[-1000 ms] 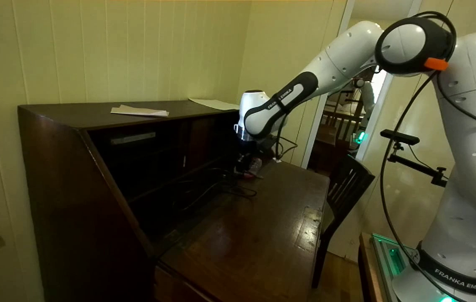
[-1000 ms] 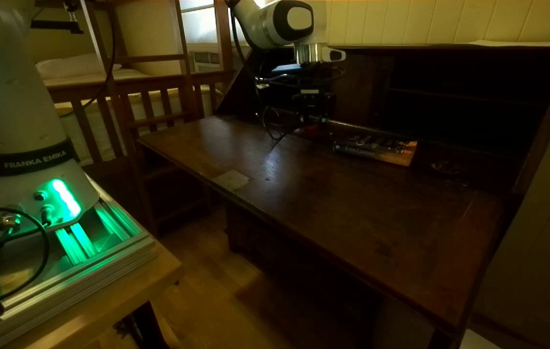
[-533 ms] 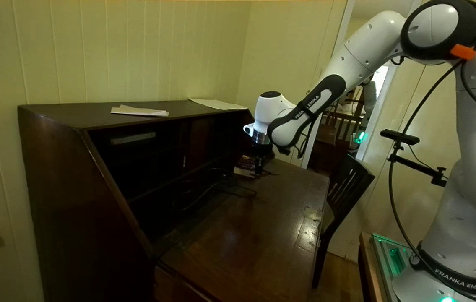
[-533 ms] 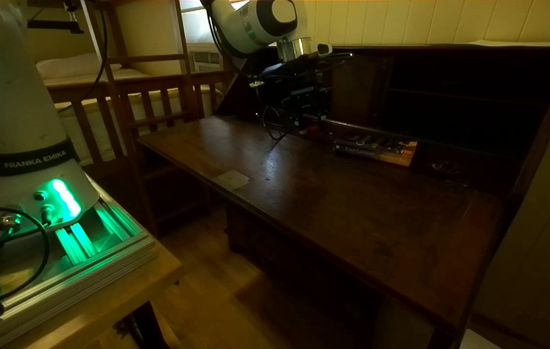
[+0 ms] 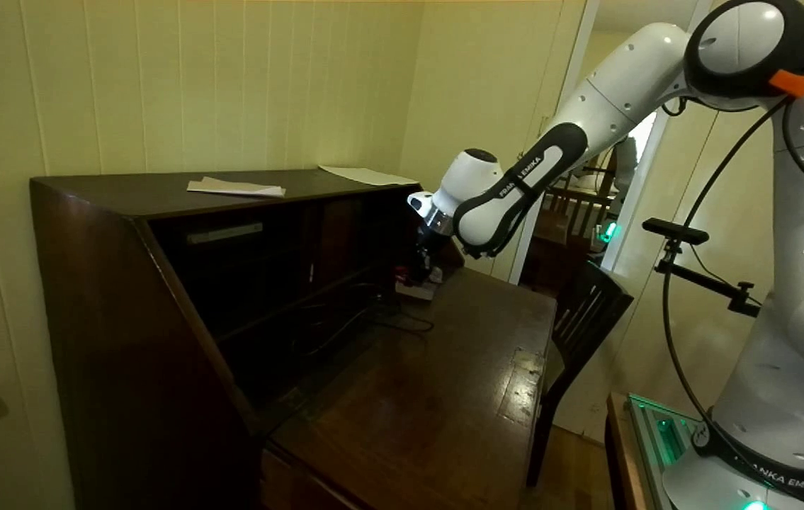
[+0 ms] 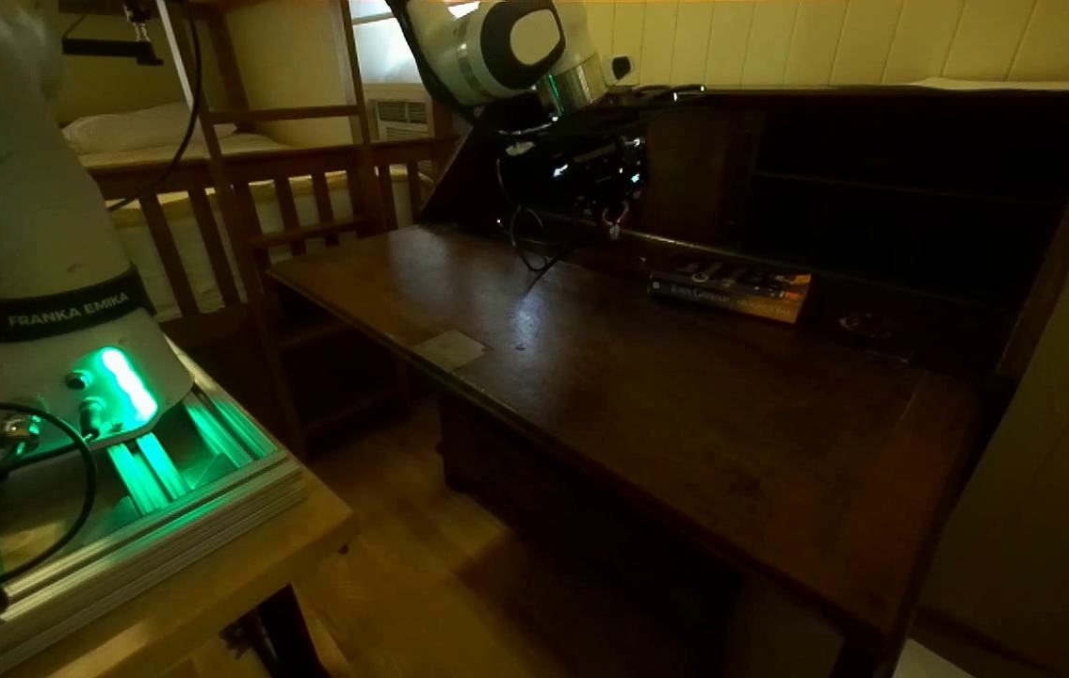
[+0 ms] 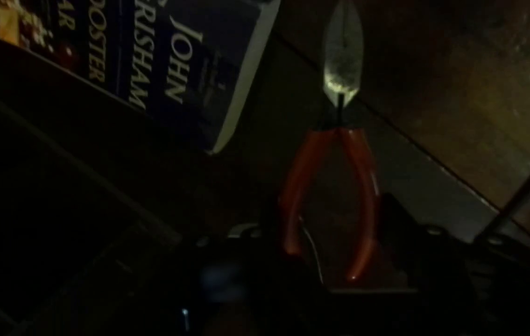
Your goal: Use the orange object to open the cabinet door
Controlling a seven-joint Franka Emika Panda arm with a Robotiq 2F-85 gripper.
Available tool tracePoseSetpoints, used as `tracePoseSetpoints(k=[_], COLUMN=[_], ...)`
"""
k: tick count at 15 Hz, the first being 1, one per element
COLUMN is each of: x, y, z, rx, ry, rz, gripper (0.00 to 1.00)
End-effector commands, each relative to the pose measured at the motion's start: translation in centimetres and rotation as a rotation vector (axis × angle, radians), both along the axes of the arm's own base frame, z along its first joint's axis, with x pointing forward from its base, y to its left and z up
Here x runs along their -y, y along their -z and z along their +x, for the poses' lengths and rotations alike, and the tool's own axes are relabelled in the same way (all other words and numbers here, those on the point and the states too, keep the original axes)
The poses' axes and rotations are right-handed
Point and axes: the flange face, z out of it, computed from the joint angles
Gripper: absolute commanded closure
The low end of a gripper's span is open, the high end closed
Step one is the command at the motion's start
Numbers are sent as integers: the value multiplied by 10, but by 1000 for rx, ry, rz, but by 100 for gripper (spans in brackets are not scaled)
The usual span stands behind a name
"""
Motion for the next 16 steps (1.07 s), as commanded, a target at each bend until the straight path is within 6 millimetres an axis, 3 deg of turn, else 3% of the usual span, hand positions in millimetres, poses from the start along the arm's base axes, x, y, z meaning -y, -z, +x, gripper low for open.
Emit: tracePoseSetpoints(k=[1,4,8,12,16], x=[-25,-38,-19,13,18], y=[1,-5,-6,-4,6], z=[14,28,14,-11,-10], rx=[63,25,-144,-332,-378], ry=[-89,-191,-324,-358,-427], rz=[126,272,414,282,99], gripper=[71,71,71,71,71])
